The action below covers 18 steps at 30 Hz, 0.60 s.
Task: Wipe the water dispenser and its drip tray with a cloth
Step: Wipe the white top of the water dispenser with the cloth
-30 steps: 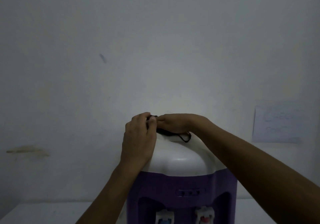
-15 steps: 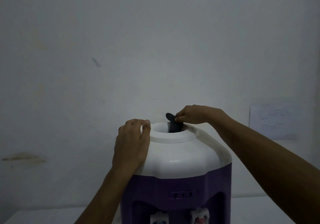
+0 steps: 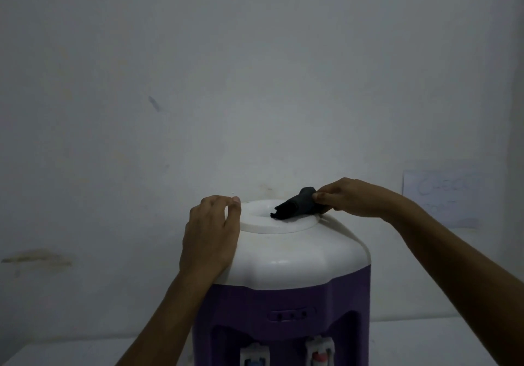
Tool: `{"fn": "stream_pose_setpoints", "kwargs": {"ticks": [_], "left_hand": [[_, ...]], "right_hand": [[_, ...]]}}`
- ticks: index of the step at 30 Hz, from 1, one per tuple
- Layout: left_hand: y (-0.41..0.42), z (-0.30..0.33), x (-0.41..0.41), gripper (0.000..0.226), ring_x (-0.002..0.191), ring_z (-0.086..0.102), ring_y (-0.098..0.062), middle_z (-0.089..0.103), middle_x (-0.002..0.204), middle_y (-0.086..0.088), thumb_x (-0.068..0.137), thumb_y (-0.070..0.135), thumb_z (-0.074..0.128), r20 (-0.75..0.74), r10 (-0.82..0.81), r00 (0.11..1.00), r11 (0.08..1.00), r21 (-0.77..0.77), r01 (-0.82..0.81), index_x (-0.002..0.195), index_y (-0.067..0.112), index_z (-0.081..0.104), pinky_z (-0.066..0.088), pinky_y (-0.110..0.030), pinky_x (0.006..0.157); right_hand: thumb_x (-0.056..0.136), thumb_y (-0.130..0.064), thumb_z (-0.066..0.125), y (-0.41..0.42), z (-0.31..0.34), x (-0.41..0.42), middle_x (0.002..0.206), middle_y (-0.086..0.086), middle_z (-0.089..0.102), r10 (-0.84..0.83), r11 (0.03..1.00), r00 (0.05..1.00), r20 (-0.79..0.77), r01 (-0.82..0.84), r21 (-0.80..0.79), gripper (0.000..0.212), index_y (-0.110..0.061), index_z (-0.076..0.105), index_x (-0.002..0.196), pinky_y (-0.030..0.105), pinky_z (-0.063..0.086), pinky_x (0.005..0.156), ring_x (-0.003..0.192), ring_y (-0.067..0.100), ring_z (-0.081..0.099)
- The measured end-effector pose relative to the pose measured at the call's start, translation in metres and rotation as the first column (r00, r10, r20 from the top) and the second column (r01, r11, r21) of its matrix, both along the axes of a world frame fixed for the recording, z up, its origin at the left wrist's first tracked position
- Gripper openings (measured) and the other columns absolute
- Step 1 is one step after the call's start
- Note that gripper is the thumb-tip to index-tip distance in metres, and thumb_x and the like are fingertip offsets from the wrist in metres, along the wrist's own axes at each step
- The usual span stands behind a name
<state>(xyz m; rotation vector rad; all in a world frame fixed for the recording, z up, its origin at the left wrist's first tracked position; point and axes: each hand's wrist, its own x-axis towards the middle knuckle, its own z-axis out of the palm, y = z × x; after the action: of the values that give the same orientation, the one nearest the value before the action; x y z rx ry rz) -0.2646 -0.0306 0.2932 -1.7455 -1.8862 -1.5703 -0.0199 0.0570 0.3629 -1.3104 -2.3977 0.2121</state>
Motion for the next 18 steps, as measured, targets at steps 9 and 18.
{"fn": "stream_pose_setpoints", "kwargs": {"ticks": [9, 18], "left_hand": [[-0.002, 0.000, 0.002, 0.037, 0.119, 0.044, -0.020, 0.055, 0.128, 0.001, 0.098, 0.036, 0.032, -0.039, 0.018, 0.999, 1.000, -0.011, -0.019, 0.117, 0.020, 0.059, 0.035, -0.034, 0.098], [-0.003, 0.002, 0.002, 0.037, 0.119, 0.043, -0.023, 0.054, 0.128, -0.002, 0.098, 0.035, 0.032, -0.012, 0.001, 1.000, 1.000, -0.029, -0.001, 0.117, 0.018, 0.059, 0.034, -0.036, 0.098]], "right_hand": [[0.100, -0.041, 0.032, -0.017, -0.008, -0.008, 0.128, -0.007, 0.058, 0.069, 0.997, 0.997, 0.016, -0.070, 0.033, 0.036, -0.032, 0.058, 0.123, 0.035, 0.037, 0.102, 0.117, 0.017, 0.051], [0.088, -0.045, 0.054, -0.043, -0.005, -0.043, 0.098, -0.011, 0.061, 0.206, 0.979, 0.978, -0.018, -0.206, -0.011, 0.019, -0.035, 0.058, 0.104, 0.025, 0.045, 0.077, 0.092, 0.010, 0.057]]}}
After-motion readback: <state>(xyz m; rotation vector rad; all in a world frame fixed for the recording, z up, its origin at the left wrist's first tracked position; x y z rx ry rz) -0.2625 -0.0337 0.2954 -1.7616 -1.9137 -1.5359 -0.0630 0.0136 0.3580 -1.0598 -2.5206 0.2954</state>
